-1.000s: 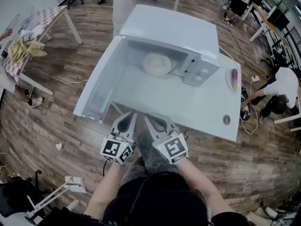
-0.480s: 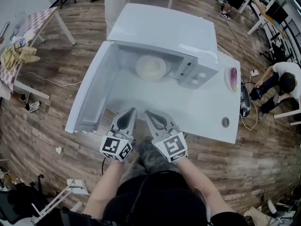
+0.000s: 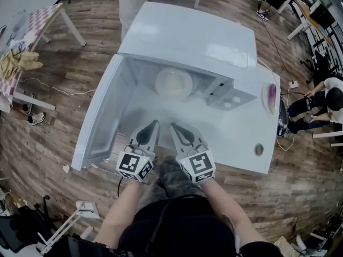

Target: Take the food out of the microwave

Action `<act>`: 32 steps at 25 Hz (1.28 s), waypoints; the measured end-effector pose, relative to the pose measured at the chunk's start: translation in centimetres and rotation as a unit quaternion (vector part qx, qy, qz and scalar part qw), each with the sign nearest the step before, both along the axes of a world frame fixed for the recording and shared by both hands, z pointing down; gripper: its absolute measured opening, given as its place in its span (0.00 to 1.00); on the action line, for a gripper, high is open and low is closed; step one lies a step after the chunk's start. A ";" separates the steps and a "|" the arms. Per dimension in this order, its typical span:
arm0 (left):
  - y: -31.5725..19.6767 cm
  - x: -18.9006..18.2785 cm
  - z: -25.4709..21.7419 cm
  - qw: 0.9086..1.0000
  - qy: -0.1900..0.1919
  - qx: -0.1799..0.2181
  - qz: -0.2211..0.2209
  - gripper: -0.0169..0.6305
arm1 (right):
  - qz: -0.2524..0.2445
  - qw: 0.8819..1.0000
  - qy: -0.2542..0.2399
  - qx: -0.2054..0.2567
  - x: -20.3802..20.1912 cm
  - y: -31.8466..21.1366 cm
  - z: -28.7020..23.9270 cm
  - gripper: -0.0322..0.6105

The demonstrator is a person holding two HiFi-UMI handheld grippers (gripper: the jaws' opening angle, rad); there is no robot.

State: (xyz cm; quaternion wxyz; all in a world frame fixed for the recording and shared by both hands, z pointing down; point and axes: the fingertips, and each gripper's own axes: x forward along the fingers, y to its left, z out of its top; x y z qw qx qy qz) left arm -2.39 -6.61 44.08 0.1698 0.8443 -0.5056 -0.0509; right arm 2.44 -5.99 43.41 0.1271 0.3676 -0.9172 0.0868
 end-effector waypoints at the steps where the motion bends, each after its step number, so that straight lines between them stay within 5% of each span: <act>1: -0.4 0.0 0.2 1.000 0.000 -0.002 0.000 0.04 | 0.005 1.000 -0.001 -0.004 0.1 -0.6 0.3 0.08; 14: -5.6 -0.5 2.4 1.000 -0.009 -0.021 0.001 0.04 | 0.096 0.988 -0.032 -0.114 1.7 -7.1 4.4 0.08; 32: -7.2 -0.3 4.5 0.995 -0.027 -0.056 0.083 0.04 | 0.223 0.931 -0.152 -0.246 2.2 -9.1 7.4 0.14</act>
